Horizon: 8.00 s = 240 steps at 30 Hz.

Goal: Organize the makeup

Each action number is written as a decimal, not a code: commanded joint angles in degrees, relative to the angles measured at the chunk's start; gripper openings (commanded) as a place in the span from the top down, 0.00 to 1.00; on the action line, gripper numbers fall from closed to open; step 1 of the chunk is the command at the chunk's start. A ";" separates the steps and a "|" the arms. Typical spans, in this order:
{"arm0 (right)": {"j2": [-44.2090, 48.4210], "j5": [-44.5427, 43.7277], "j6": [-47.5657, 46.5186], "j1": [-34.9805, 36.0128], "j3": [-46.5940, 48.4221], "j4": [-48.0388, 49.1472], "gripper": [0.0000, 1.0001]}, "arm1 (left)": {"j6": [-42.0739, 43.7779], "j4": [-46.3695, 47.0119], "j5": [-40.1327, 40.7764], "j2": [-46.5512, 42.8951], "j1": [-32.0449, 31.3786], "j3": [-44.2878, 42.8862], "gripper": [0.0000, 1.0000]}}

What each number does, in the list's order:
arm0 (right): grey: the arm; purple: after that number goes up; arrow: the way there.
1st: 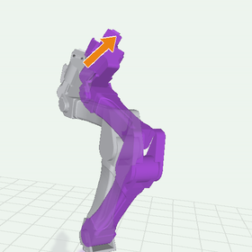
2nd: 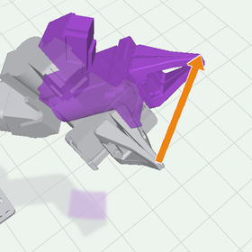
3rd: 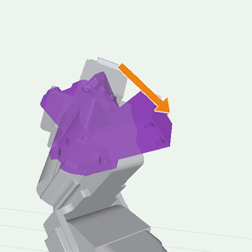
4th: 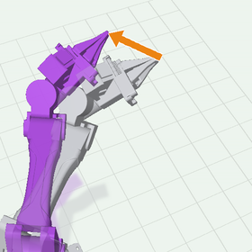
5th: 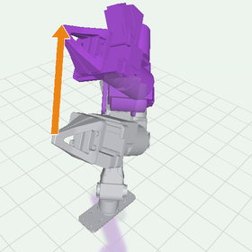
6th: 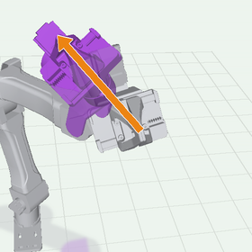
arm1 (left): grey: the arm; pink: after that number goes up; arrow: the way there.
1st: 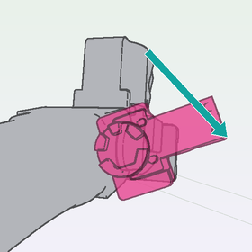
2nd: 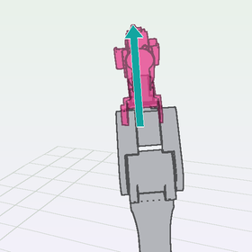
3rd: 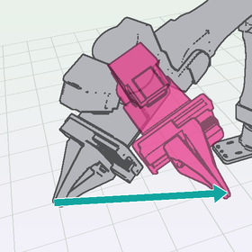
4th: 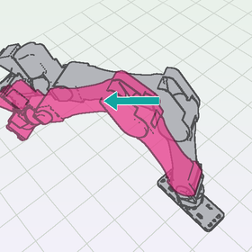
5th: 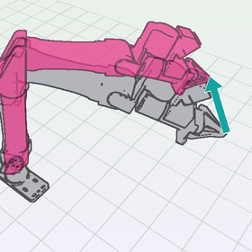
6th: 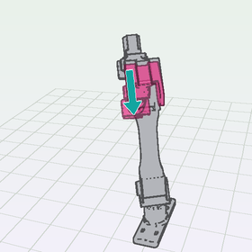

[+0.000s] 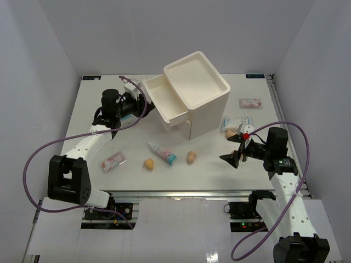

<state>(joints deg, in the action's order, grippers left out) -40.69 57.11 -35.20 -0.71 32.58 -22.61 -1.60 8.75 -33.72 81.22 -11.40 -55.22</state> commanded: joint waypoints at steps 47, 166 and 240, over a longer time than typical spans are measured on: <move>-27.05 -27.17 -14.99 0.18 12.39 -3.07 0.13 | -18.75 -11.44 2.34 -38.41 0.62 19.72 0.02; -21.70 -1.89 4.33 18.86 28.53 0.35 0.22 | -43.37 -30.90 45.21 -21.19 -26.30 26.31 0.30; -23.63 -14.63 -18.11 1.41 10.49 2.24 0.23 | -12.03 -31.09 38.48 -7.23 -21.21 -19.12 0.25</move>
<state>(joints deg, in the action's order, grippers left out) -63.37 47.20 -40.31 1.08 44.66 -19.59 -16.35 -23.43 8.44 83.83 -32.95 -80.06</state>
